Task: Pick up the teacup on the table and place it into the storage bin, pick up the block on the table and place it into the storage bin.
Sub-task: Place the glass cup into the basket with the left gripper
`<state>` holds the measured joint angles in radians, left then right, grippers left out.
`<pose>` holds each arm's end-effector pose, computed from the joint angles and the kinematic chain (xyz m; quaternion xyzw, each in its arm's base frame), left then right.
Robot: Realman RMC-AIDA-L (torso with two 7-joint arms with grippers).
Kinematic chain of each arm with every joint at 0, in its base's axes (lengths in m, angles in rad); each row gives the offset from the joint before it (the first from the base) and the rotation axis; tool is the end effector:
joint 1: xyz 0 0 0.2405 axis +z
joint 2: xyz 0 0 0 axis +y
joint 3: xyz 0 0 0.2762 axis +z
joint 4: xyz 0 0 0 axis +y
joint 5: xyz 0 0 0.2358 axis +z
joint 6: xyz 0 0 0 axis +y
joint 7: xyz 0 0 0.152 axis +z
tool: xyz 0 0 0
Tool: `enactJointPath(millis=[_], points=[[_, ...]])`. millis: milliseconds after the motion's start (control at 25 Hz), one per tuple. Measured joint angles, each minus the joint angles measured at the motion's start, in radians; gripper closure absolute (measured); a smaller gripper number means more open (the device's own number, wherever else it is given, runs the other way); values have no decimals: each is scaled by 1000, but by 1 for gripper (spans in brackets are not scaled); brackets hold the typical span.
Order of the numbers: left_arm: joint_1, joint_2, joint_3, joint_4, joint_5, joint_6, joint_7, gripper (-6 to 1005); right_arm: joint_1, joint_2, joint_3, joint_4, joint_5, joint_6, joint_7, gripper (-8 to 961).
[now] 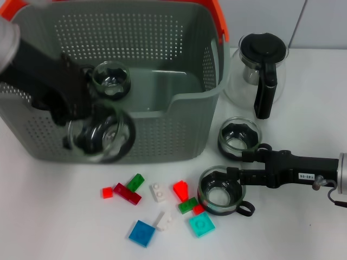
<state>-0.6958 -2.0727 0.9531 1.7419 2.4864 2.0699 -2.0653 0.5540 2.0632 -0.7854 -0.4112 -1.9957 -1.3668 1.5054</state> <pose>-0.1275 0.3576 0.1034 -0.9786 -0.0877 0.1233 0.1391 0.3151 0.3495 -0.0703 -0.9070 0.3570 0.2026 0.0944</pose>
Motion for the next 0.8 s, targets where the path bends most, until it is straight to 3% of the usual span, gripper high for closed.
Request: enactJointPath(millis=[160, 360, 440, 560, 640, 800], points=[[-17, 8, -124, -44, -110, -64, 28, 957, 0, 0, 2, 0, 0, 0, 2, 41], [-5, -31, -163, -85, -132, -306, 66, 957, 0, -1, 6, 0, 0, 0, 2, 42], [-4, -46, -161, -125, -134, -417, 79, 957, 0, -2, 6, 0, 0, 0, 2, 42], [-8, -48, -139, -190, -128, -544, 83, 957, 0, -2, 7, 0, 0, 2, 2, 42], [-10, -46, -75, -267, -87, -687, 78, 957, 0, -3, 7, 0, 0, 3, 3, 42], [-13, -54, 4, -352, -10, -841, 77, 956, 0, -3, 8, 0, 0, 4, 12, 42]])
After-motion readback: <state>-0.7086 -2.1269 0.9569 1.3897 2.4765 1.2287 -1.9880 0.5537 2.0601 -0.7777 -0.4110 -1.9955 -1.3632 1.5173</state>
